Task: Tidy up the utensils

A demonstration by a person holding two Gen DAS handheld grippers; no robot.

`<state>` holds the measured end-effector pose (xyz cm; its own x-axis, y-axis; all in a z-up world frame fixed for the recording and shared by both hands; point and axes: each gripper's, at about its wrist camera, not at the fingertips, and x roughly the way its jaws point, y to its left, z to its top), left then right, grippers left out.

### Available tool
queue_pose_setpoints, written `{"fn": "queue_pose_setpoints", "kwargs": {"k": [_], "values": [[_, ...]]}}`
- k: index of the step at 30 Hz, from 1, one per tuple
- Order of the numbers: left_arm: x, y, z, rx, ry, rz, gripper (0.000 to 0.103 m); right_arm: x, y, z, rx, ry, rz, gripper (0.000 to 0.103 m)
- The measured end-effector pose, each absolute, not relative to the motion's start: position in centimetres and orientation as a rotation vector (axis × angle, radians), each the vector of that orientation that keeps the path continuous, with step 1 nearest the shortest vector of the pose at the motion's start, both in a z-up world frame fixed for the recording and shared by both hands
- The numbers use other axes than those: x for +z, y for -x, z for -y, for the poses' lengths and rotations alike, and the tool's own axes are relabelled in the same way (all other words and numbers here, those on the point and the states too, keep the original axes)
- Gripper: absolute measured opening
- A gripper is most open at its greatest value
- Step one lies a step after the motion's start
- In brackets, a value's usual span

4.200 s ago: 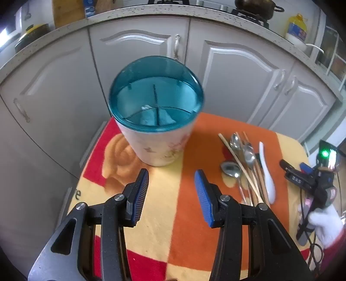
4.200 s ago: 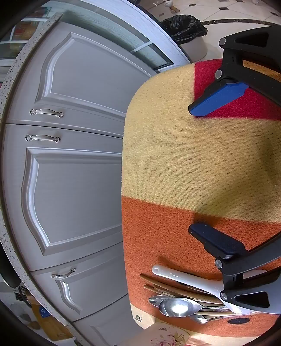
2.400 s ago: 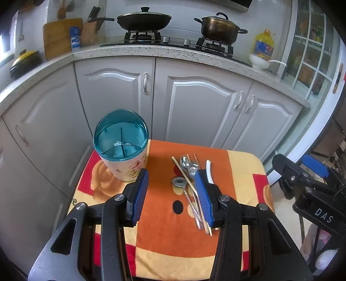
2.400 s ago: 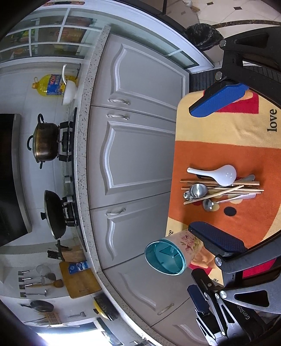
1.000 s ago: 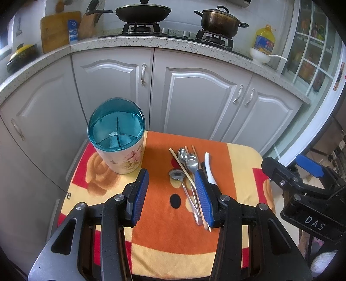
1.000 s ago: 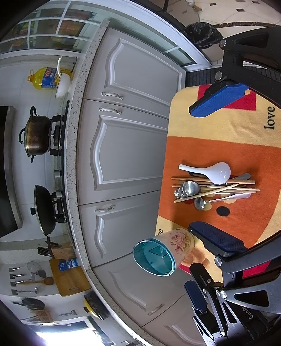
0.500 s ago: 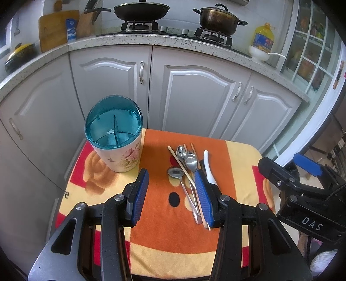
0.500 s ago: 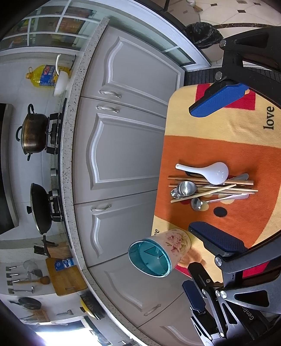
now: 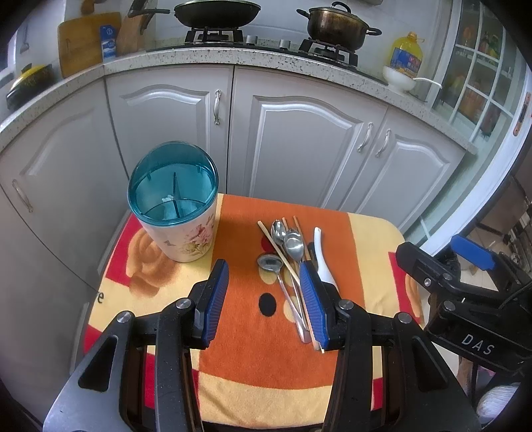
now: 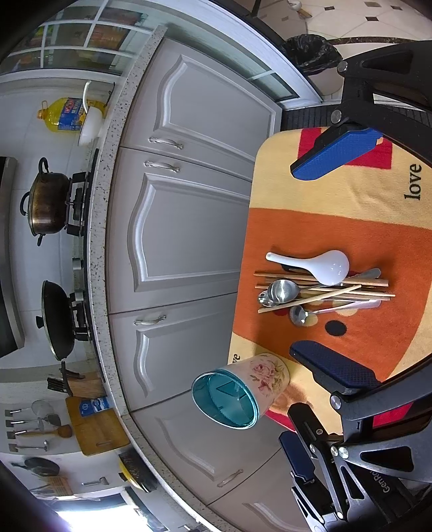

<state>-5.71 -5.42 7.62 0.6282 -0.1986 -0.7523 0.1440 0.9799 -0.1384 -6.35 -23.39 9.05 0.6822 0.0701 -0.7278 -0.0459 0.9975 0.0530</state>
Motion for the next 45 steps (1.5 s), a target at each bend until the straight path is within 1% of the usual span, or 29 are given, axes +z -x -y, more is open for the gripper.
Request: {"fn": "queue_pose_setpoints", "kwargs": {"k": [13, 21, 24, 27, 30, 31, 33, 38, 41, 43, 45], "values": [[7.6, 5.6, 5.5, -0.195, 0.069, -0.869, 0.044, 8.7, 6.1, 23.6, 0.062, -0.020, -0.832, 0.097], [7.1, 5.2, 5.1, -0.208, 0.083, -0.901, 0.044, 8.1, 5.9, 23.8, 0.073, -0.017, -0.849, 0.097], [5.9, 4.7, 4.6, -0.221, 0.104, -0.946, 0.044, 7.0, 5.6, 24.2, 0.115, -0.035, -0.879, 0.097], [4.2, 4.3, 3.9, -0.219, 0.131, -0.995, 0.044, 5.3, 5.1, 24.4, 0.129, -0.005, -0.913, 0.097], [2.6, 3.9, 3.5, -0.215, 0.149, -1.034, 0.044, 2.9, 4.4, 25.2, 0.165, -0.044, -0.952, 0.097], [2.1, 3.8, 3.4, -0.218, 0.154, -1.046, 0.044, 2.1, 4.1, 25.6, 0.179, -0.069, -0.966, 0.095], [1.0, 3.4, 3.4, -0.224, 0.173, -1.070, 0.044, 0.9, 3.6, 26.0, 0.194, -0.107, -0.995, 0.085], [-1.2, 1.9, 4.5, -0.254, 0.214, -1.119, 0.044, -1.6, 1.9, 26.4, 0.224, -0.146, -1.036, 0.079], [-2.6, 0.6, 5.4, -0.269, 0.220, -1.140, 0.043, -2.6, 0.8, 26.4, 0.241, -0.144, -1.050, 0.077], [-3.6, -0.5, 6.1, -0.278, 0.218, -1.157, 0.043, -3.3, 0.0, 26.6, 0.249, -0.146, -1.064, 0.074], [-4.4, -1.4, 6.7, -0.275, 0.200, -1.169, 0.043, -4.1, -0.9, 26.8, 0.269, -0.163, -1.083, 0.066]]}}
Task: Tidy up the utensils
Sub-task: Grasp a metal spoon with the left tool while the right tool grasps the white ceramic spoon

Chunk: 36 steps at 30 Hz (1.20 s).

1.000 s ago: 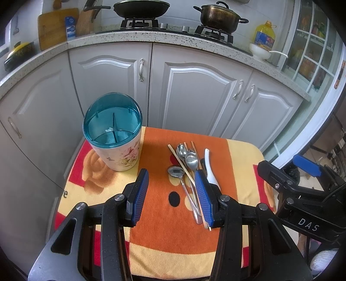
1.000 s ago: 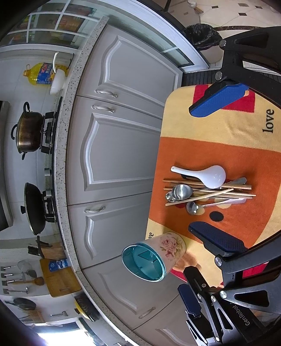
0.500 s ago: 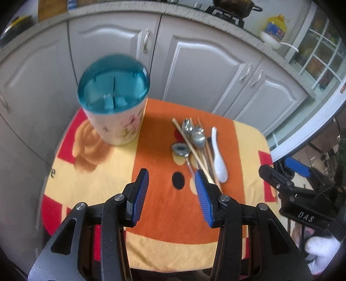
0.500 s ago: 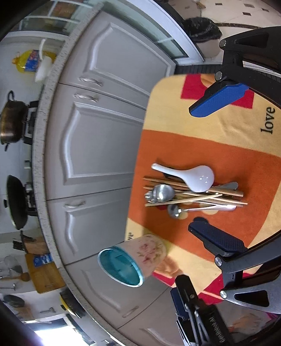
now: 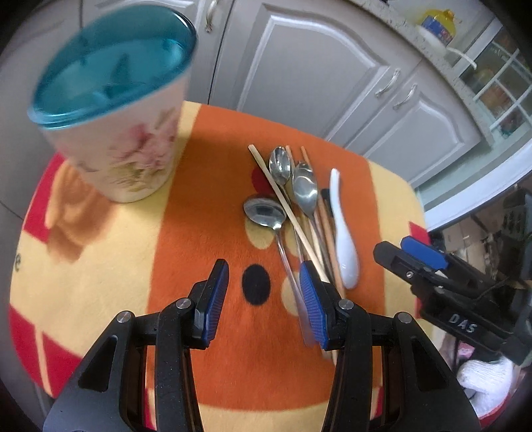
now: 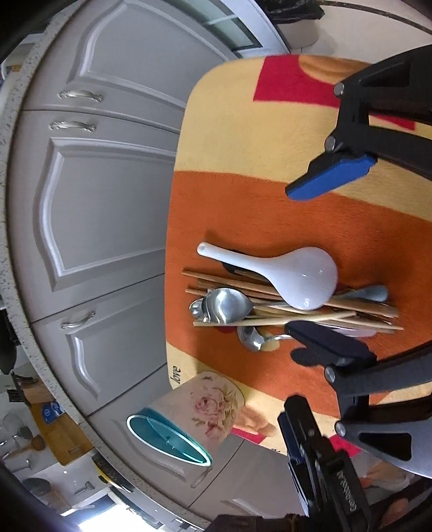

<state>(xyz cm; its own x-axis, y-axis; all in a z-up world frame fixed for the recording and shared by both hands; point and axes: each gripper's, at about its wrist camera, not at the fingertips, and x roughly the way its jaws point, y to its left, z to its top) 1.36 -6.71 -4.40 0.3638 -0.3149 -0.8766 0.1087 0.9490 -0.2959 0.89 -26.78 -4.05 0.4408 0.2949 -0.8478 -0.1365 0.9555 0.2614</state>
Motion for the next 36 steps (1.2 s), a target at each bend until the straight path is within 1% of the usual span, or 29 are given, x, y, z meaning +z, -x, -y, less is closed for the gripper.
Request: {"fn": "queue_pose_setpoints", "kwargs": {"k": [1, 3, 4, 11, 12, 14, 21, 22, 23, 25, 26, 27, 28, 29, 30, 33, 36], "values": [[-4.8, -1.8, 7.0, -0.276, 0.190, -1.175, 0.043, -4.3, -1.3, 26.9, 0.278, -0.170, -1.089, 0.065], [-5.6, -2.6, 7.5, -0.277, 0.174, -1.183, 0.043, -5.1, -2.3, 27.0, 0.294, -0.177, -1.106, 0.058], [-5.9, -3.0, 7.7, -0.276, 0.167, -1.189, 0.043, -5.4, -2.7, 27.1, 0.296, -0.179, -1.113, 0.057], [-7.4, -5.0, 9.2, -0.300, 0.144, -1.208, 0.043, -6.9, -5.8, 27.2, 0.328, -0.185, -1.141, 0.053], [-7.6, -5.2, 9.4, -0.304, 0.141, -1.214, 0.041, -7.2, -6.2, 27.2, 0.333, -0.186, -1.147, 0.051], [-7.9, -5.5, 9.8, -0.309, 0.140, -1.226, 0.033, -7.7, -6.9, 27.4, 0.339, -0.191, -1.161, 0.048], [-8.3, -6.4, 10.2, -0.306, 0.135, -1.223, 0.029, -8.2, -8.5, 27.3, 0.346, -0.187, -1.169, 0.045], [-8.4, -6.5, 10.2, -0.305, 0.135, -1.222, 0.025, -8.3, -8.9, 27.0, 0.342, -0.171, -1.169, 0.045], [-8.5, -6.6, 10.3, -0.305, 0.133, -1.223, 0.018, -8.4, -9.1, 26.7, 0.338, -0.153, -1.167, 0.044], [-8.5, -6.5, 10.0, -0.313, 0.133, -1.223, 0.014, -8.4, -9.5, 26.2, 0.335, -0.122, -1.162, 0.043], [-8.5, -6.4, 9.8, -0.321, 0.136, -1.220, 0.013, -8.4, -9.7, 25.7, 0.340, -0.099, -1.159, 0.040], [-8.5, -6.4, 9.7, -0.330, 0.138, -1.219, 0.011, -8.4, -9.9, 25.4, 0.347, -0.076, -1.157, 0.033], [-8.6, -6.3, 9.5, -0.335, 0.137, -1.222, 0.008, -8.4, -9.9, 25.1, 0.354, -0.052, -1.156, 0.029], [-8.6, -6.2, 9.3, -0.335, 0.137, -1.225, 0.007, -8.4, -9.9, 25.0, 0.362, -0.035, -1.156, 0.020], [-8.6, -6.1, 9.1, -0.336, 0.141, -1.227, 0.006, -8.5, -9.8, 25.1, 0.369, -0.023, -1.160, 0.017], [-8.5, -5.7, 8.3, -0.339, 0.155, -1.235, 0.005, -8.5, -8.8, 25.7, 0.385, 0.026, -1.163, 0.015], [-8.5, -5.1, 7.3, -0.338, 0.167, -1.237, 0.005, -8.5, -7.4, 27.6, 0.375, 0.009, -1.183, 0.014]]}}
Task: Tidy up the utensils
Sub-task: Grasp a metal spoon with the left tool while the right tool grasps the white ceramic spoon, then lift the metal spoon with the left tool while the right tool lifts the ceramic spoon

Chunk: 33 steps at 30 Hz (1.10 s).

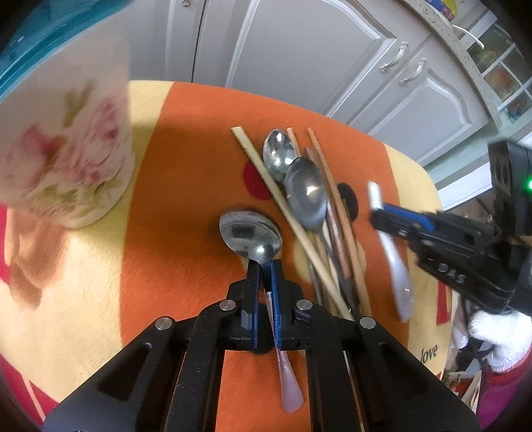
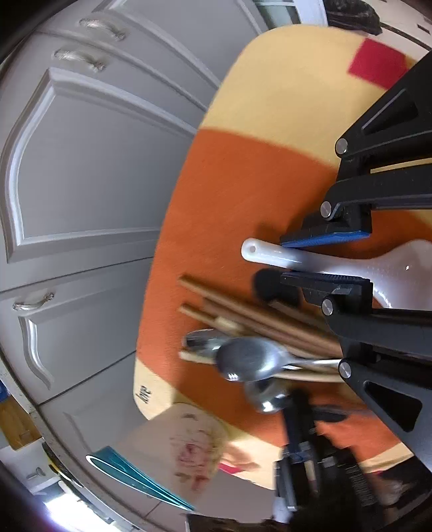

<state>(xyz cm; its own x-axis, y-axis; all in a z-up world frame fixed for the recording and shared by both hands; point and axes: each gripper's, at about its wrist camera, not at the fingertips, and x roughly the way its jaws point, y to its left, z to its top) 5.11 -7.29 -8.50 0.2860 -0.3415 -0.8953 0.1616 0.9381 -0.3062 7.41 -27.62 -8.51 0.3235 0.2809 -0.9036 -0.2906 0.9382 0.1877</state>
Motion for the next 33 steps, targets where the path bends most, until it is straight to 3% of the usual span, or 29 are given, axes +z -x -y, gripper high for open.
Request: {"fn": "queue_pose_setpoints", "kwargs": {"k": [9, 10, 12, 14, 16, 17, 24, 28, 31, 33], "values": [[-8.2, -4.0, 6.3, -0.337, 0.178, -1.231, 0.004, -8.6, -6.0, 31.0, 0.351, -0.137, -1.187, 0.015], [-8.2, -4.0, 6.4, -0.338, 0.177, -1.227, 0.004, -8.6, -6.3, 30.8, 0.348, -0.136, -1.184, 0.017], [-8.0, -3.8, 6.4, -0.338, 0.175, -1.222, 0.003, -8.4, -6.6, 30.3, 0.357, -0.125, -1.173, 0.032], [-7.8, -3.8, 6.5, -0.340, 0.178, -1.216, 0.003, -8.2, -6.8, 29.3, 0.347, -0.056, -1.163, 0.032], [-7.6, -3.8, 6.7, -0.340, 0.178, -1.212, 0.003, -8.2, -6.8, 28.6, 0.343, -0.024, -1.167, 0.023], [-7.6, -3.9, 6.7, -0.340, 0.176, -1.213, 0.003, -8.3, -6.9, 28.7, 0.352, -0.042, -1.172, 0.012], [-8.3, -3.9, 6.9, -0.348, 0.202, -1.247, 0.006, -7.4, -4.8, 30.3, 0.340, -0.084, -1.154, 0.012], [-8.6, -3.9, 7.6, -0.349, 0.185, -1.259, 0.024, -7.2, -4.0, 30.7, 0.342, -0.102, -1.149, 0.012], [-8.7, -4.4, 8.1, -0.337, 0.181, -1.241, 0.024, -7.5, -3.7, 30.7, 0.345, -0.115, -1.152, 0.012], [-8.8, -4.9, 8.2, -0.331, 0.190, -1.235, 0.014, -7.6, -3.5, 30.8, 0.351, -0.128, -1.149, 0.012]]}}
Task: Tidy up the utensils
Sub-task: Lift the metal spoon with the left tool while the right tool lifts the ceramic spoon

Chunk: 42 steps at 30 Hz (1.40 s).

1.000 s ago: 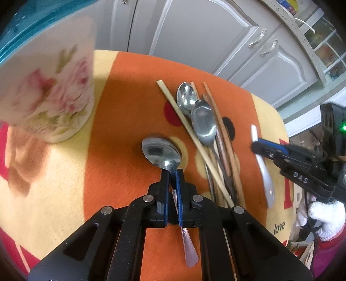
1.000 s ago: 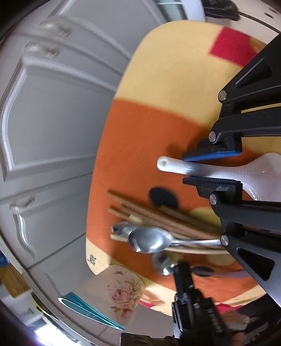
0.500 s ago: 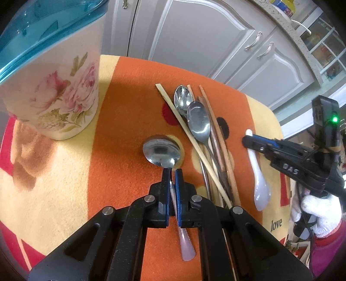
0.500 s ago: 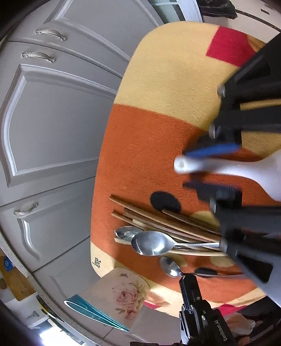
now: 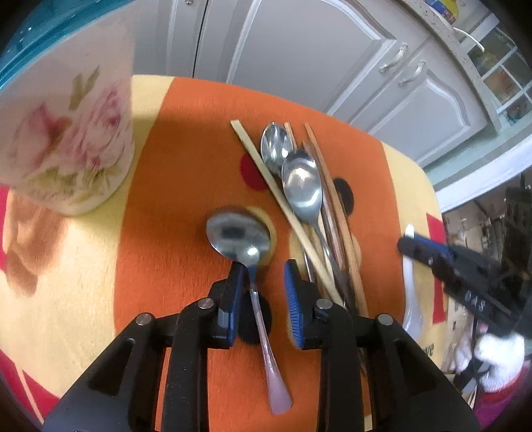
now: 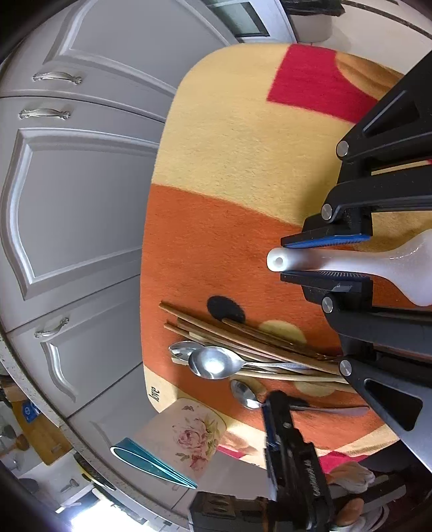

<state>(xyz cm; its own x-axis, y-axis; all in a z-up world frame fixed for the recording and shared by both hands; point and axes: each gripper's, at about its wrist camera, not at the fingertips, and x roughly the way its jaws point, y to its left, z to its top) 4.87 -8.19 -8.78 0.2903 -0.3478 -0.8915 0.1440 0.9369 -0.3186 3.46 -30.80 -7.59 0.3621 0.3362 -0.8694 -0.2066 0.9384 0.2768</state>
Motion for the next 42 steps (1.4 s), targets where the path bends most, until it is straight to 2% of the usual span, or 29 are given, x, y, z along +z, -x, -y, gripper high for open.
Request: {"fn": "queue_pose_setpoints", "kwargs": {"k": [1, 2, 7, 19, 26, 28, 30, 32, 33, 42], "values": [[-8.9, -5.0, 8.2, -0.329, 0.187, -1.237, 0.005, -7.5, -3.4, 30.9, 0.356, -0.136, -1.146, 0.012], [-9.1, -5.2, 8.2, -0.333, 0.186, -1.238, 0.004, -7.5, -3.4, 30.8, 0.360, -0.144, -1.142, 0.012], [-8.4, -4.1, 7.2, -0.338, 0.196, -1.214, 0.003, -6.0, -2.5, 30.5, 0.376, -0.154, -1.100, 0.012], [-2.3, -0.4, 5.9, -0.403, 0.192, -1.068, 0.001, -1.4, 1.4, 29.1, 0.428, -0.134, -0.990, 0.012], [-3.7, 0.3, 6.4, -0.398, 0.191, -1.122, 0.001, -0.8, 2.7, 29.0, 0.419, -0.131, -0.979, 0.012], [-4.3, 0.1, 6.9, -0.391, 0.178, -1.128, 0.003, -0.8, 2.9, 29.4, 0.416, -0.145, -0.980, 0.012], [-5.4, -0.7, 7.0, -0.367, 0.184, -1.147, 0.009, -0.9, 3.0, 29.7, 0.411, -0.157, -0.979, 0.012], [-6.2, -1.6, 6.8, -0.351, 0.192, -1.154, 0.021, -0.8, 3.2, 30.1, 0.409, -0.166, -0.979, 0.012], [-6.6, -2.2, 6.6, -0.348, 0.199, -1.156, 0.023, -0.9, 3.3, 30.2, 0.409, -0.169, -0.979, 0.012], [-8.9, -5.3, 7.1, -0.358, 0.150, -1.162, 0.023, -2.5, 2.5, 31.2, 0.407, -0.210, -1.015, 0.012]]}}
